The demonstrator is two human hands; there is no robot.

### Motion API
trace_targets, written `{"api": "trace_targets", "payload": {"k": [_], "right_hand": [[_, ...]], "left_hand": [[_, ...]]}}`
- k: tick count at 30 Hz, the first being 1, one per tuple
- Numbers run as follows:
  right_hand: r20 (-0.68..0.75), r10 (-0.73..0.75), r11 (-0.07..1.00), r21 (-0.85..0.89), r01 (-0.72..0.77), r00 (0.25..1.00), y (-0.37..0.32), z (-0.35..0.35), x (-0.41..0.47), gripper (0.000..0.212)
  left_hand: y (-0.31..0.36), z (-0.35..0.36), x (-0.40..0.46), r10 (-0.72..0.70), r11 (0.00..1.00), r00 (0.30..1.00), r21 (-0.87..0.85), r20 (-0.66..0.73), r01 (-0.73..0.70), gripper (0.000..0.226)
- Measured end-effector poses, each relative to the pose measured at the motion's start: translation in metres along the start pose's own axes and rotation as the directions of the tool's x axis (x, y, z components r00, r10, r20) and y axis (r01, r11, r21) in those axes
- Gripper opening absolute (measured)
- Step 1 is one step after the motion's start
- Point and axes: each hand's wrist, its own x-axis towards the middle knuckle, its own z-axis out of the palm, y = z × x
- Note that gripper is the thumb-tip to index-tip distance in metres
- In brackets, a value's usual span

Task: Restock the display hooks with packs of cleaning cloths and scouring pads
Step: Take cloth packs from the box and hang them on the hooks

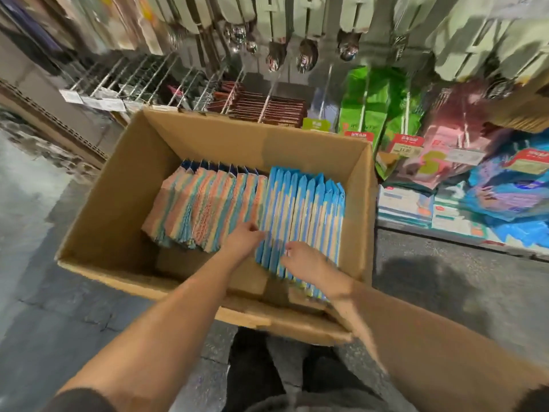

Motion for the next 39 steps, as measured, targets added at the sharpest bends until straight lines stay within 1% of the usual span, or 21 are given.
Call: {"api": "trace_targets", "payload": {"k": [1, 5, 7, 9, 12, 14, 15, 16, 18, 20, 22, 23, 24, 25, 28, 30, 33, 34, 36, 37, 39], "right_hand": [[-0.002, 0.030, 0.999, 0.029, -0.030, 1.000, -0.003, 0.009, 0.011, 0.050], [0.021, 0.213, 0.966, 0.146, -0.214, 0.977, -0.022, 0.041, 0.052, 0.055], [-0.018, 0.275, 0.945, 0.189, -0.267, 0.961, -0.031, 0.055, 0.067, 0.057], [-0.054, 0.340, 0.925, 0.198, -0.323, 0.939, -0.038, 0.066, 0.079, 0.058], [-0.120, 0.450, 0.868, 0.291, -0.402, 0.885, -0.046, 0.079, 0.095, 0.060], [-0.129, 0.476, 0.857, 0.291, -0.426, 0.870, -0.053, 0.081, 0.104, 0.066], [-0.127, 0.483, 0.856, 0.277, -0.437, 0.866, -0.056, 0.082, 0.107, 0.067], [-0.138, 0.487, 0.856, 0.273, -0.439, 0.863, -0.058, 0.084, 0.110, 0.067], [-0.168, 0.484, 0.859, 0.281, -0.429, 0.859, -0.062, 0.090, 0.113, 0.072], [-0.160, 0.505, 0.841, 0.310, -0.443, 0.848, -0.064, 0.098, 0.118, 0.084], [-0.127, 0.499, 0.850, 0.263, -0.456, 0.857, -0.065, 0.104, 0.122, 0.092], [-0.118, 0.505, 0.848, 0.252, -0.467, 0.855, -0.066, 0.105, 0.123, 0.092], [-0.108, 0.518, 0.838, 0.264, -0.478, 0.848, -0.065, 0.107, 0.126, 0.090], [-0.101, 0.527, 0.827, 0.289, -0.482, 0.844, -0.065, 0.107, 0.127, 0.088], [-0.143, 0.511, 0.813, 0.402, -0.422, 0.848, -0.057, 0.110, 0.133, 0.086], [-0.167, 0.499, 0.792, 0.486, -0.370, 0.850, -0.052, 0.105, 0.131, 0.082], [-0.116, 0.437, 0.773, 0.555, -0.307, 0.892, -0.042, 0.099, 0.123, 0.076], [-0.117, 0.415, 0.770, 0.573, -0.280, 0.902, -0.048, 0.087, 0.109, 0.069], [-0.136, 0.367, 0.738, 0.645, -0.199, 0.920, -0.052, 0.065, 0.081, 0.041], [-0.136, 0.334, 0.723, 0.672, -0.161, 0.933, -0.052, 0.055, 0.066, 0.034], [-0.169, 0.313, 0.705, 0.701, -0.109, 0.935, -0.050, 0.035, 0.037, 0.032]], "left_hand": [[-0.003, 0.000, 0.016, -0.014, 1.000, 1.000, 0.012, 0.026, 0.014, 0.029], [-0.010, 0.006, 0.080, -0.002, 0.999, 0.990, 0.049, 0.141, -0.005, 0.061], [-0.011, 0.009, 0.105, 0.003, 0.995, 0.981, 0.097, 0.192, -0.022, 0.068], [-0.011, 0.013, 0.122, 0.007, 0.991, 0.971, 0.131, 0.240, -0.040, 0.069], [-0.014, 0.022, 0.146, 0.047, 0.997, 0.954, 0.052, 0.297, -0.065, 0.075], [-0.018, 0.028, 0.158, 0.058, 0.998, 0.952, 0.018, 0.301, -0.067, 0.090], [-0.019, 0.030, 0.161, 0.040, 0.998, 0.953, 0.031, 0.300, -0.052, 0.098], [-0.019, 0.032, 0.163, 0.032, 0.998, 0.957, 0.041, 0.288, -0.046, 0.100], [-0.016, 0.037, 0.167, 0.015, 0.998, 0.965, 0.058, 0.262, -0.031, 0.095], [-0.010, 0.043, 0.168, -0.037, 0.994, 0.975, 0.106, 0.221, 0.013, 0.089], [-0.004, 0.050, 0.171, -0.082, 0.984, 0.980, 0.171, 0.183, 0.051, 0.091], [-0.002, 0.053, 0.171, -0.093, 0.978, 0.979, 0.202, 0.180, 0.056, 0.094], [-0.002, 0.056, 0.173, -0.091, 0.971, 0.980, 0.233, 0.177, 0.048, 0.095], [-0.002, 0.058, 0.173, -0.077, 0.965, 0.984, 0.261, 0.158, 0.034, 0.091], [-0.003, 0.062, 0.178, 0.001, 0.949, 0.997, 0.313, 0.072, -0.023, 0.067], [-0.002, 0.059, 0.179, 0.025, 0.961, 0.997, 0.273, 0.077, -0.045, 0.059], [0.001, 0.039, 0.165, 0.005, 0.976, 0.993, 0.217, 0.117, -0.031, 0.053], [0.002, 0.030, 0.157, 0.025, 0.980, 0.994, 0.193, 0.109, -0.046, 0.054], [0.003, 0.009, 0.140, 0.080, 0.988, 0.991, 0.122, 0.104, -0.093, 0.057], [0.006, -0.004, 0.128, 0.106, 0.991, 0.987, 0.063, 0.118, -0.114, 0.055], [0.010, -0.031, 0.109, 0.179, 0.983, 0.974, -0.054, 0.140, -0.173, 0.050]]}}
